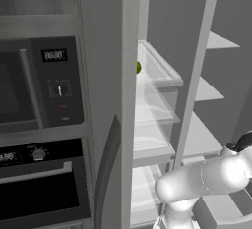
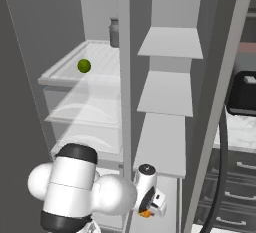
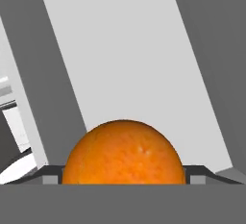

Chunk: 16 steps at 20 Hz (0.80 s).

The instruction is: Take the lime and orange from the fridge shelf and place them in the freezer drawer to begin freezing them.

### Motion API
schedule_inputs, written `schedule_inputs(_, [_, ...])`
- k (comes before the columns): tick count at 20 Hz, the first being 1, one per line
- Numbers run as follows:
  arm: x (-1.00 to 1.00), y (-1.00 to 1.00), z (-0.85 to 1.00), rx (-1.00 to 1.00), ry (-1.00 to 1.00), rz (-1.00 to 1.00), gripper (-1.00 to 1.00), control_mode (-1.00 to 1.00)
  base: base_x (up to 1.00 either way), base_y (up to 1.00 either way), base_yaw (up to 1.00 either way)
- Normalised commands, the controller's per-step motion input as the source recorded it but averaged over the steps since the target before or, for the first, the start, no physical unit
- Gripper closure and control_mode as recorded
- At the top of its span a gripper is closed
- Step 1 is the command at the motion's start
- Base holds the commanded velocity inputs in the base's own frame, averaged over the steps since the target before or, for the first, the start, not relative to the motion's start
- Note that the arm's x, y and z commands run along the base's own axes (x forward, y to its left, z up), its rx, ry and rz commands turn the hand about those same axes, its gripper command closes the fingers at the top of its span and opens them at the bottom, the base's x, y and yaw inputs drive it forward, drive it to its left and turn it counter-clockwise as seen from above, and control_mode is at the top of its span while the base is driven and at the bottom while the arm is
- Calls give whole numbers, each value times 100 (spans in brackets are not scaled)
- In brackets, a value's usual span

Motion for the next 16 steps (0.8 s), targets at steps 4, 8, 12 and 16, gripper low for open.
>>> schedule_inputs(4, [14, 0, -31, 0, 7, 0, 100, -100, 0, 0, 0])
schedule_inputs(8, [5, 0, -20, 0, 2, 0, -100, -100, 0, 0, 0])
schedule_inputs(12, [0, 2, -2, 0, 0, 0, -100, -100, 0, 0, 0])
schedule_inputs(16, [0, 0, -1, 0, 0, 0, -100, -100, 0, 0, 0])
